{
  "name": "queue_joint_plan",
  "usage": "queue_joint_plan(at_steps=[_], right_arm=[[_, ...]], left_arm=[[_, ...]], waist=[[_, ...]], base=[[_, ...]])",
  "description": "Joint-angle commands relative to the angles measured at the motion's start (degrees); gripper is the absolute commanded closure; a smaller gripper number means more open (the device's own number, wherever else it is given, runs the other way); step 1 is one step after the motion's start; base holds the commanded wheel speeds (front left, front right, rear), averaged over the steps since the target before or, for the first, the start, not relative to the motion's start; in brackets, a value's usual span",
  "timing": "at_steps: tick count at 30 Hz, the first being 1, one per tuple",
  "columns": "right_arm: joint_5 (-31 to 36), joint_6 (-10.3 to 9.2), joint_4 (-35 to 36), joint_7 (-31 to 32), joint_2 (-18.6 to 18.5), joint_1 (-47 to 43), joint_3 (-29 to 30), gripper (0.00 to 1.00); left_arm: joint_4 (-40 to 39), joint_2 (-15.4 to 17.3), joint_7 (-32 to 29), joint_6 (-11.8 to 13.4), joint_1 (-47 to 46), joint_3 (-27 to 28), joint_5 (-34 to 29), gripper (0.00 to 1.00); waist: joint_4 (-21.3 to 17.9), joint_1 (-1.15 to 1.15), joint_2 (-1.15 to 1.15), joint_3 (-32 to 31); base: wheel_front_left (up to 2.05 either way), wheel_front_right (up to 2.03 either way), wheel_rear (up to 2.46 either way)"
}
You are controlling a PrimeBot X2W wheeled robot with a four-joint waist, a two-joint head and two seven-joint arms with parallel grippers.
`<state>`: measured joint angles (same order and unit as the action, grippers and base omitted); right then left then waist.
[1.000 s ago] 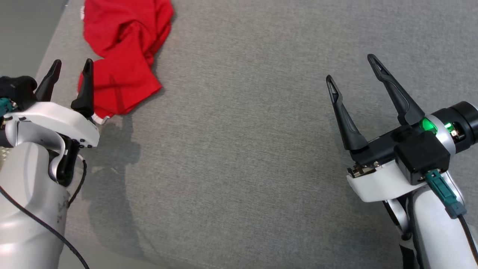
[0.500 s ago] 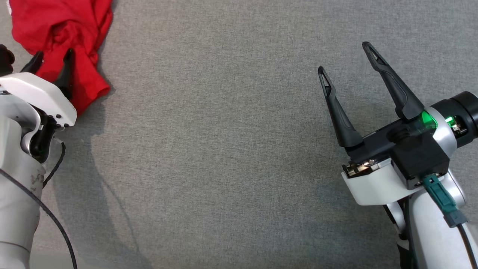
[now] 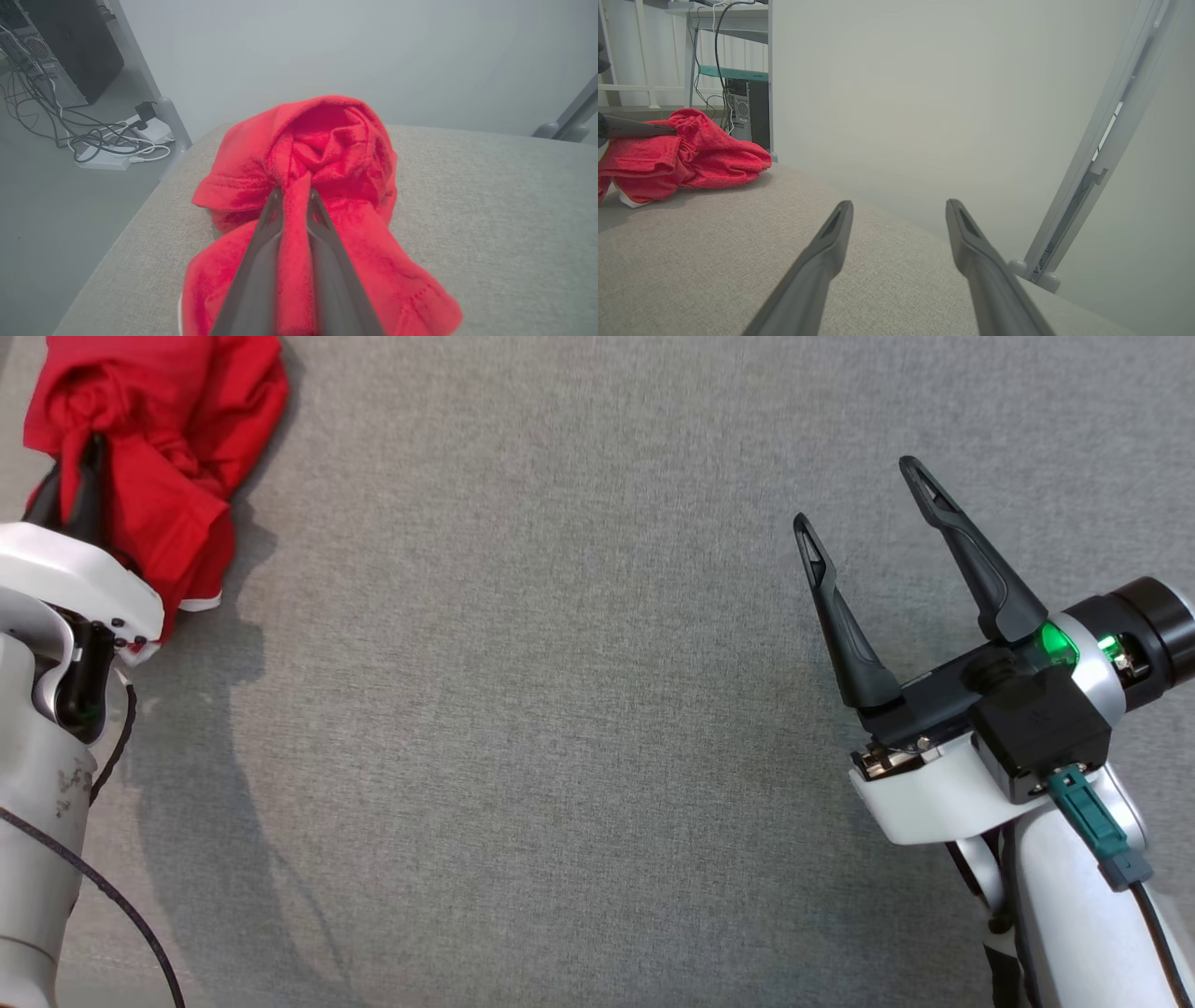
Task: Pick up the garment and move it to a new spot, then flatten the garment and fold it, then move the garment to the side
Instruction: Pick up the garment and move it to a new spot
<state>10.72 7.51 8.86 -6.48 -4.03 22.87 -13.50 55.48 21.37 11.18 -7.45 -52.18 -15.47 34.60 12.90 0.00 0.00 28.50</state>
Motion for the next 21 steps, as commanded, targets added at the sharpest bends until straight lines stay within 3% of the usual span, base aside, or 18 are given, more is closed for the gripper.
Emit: queue_joint_plan(at_steps=[1, 13, 21], right_arm=[[-0.67, -0.05, -0.64, -0.93, 0.07, -0.86, 0.24, 0.0], [-3.35, -0.05, -4.11, -4.04, 0.89, -3.91, 2.07, 0.0], [-5.84, -0.05, -5.0, -5.81, 0.99, -5.68, 2.54, 0.0]], left_arm=[[-0.9, 0.53, 1.33, -0.01, -0.48, 0.43, 0.87, 1.0], [-13.03, 1.61, 3.98, 0.93, 5.02, 3.1, 0.81, 1.0], [-29.51, -3.4, -0.88, 4.5, 13.62, -2.96, -1.58, 1.0]], waist=[[-0.23, 0.0, 0.0, -2.44], [-2.45, 0.0, 0.0, -11.24], [-6.78, 0.0, 0.0, -13.66]], base=[[0.0, 0.0, 0.0], [0.0, 0.0, 0.0], [0.0, 0.0, 0.0]])
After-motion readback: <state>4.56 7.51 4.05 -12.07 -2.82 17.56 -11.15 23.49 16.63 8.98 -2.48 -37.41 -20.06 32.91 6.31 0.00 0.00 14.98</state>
